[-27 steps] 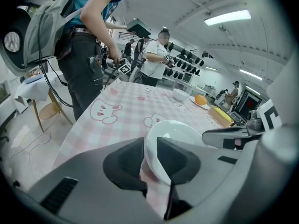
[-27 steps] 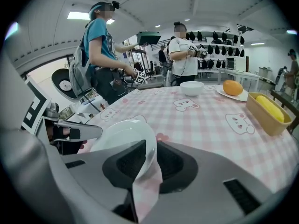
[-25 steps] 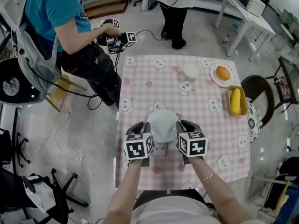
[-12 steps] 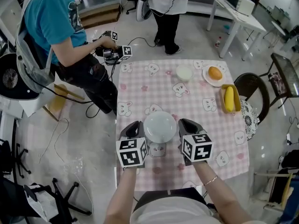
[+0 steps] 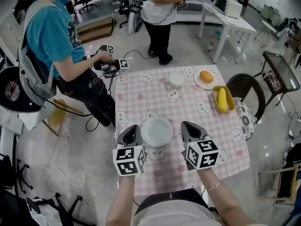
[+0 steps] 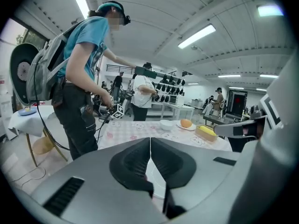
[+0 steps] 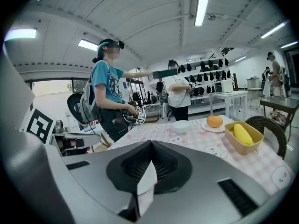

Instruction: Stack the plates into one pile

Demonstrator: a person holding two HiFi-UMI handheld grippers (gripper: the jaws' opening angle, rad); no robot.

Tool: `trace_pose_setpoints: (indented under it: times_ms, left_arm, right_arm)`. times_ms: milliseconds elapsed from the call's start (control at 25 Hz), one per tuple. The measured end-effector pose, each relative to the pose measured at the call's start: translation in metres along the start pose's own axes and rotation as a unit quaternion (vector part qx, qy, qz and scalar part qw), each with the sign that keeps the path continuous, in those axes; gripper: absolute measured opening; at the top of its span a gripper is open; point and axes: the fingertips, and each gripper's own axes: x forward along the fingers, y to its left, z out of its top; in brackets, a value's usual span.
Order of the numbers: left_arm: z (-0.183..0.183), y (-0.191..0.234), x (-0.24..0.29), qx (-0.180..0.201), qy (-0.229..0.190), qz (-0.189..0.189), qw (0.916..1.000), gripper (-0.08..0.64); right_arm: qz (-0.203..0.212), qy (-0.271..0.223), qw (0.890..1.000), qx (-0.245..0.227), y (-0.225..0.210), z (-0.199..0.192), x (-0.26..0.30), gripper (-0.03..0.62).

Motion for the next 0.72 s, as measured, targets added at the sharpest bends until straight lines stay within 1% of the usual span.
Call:
trace_pose_setpoints:
  times_ms: [160, 360, 520, 720]
  left_arm:
    - [0.006, -0.007, -0.008, 0.01, -0.018, -0.014, 0.9997, 0.025]
    - [0.013, -0.01, -0.014, 0.021, -0.044, -0.02, 0.9986, 0.025]
    - [0.019, -0.02, -0.026, 0.025, -0.054, -0.025, 0.9979, 0.025]
    - [0.02, -0.036, -0.031, 0.029, -0.061, -0.021, 0.9975, 0.025]
  right_arm:
    - [-0.001, -0.025, 1.0, -0.004, -0.004, 0.009, -0.014, 0.005]
    - [-0.002, -0.056, 0.998, -0.015, -0.007, 0.018, -0.025, 0.005]
    - [-0.004, -0.071, 0.997, -0.024, -0.007, 0.028, -0.042, 0.005]
    - [0.001, -0.083, 0.996, -0.025, -0.018, 0.032, -0.057, 0.003]
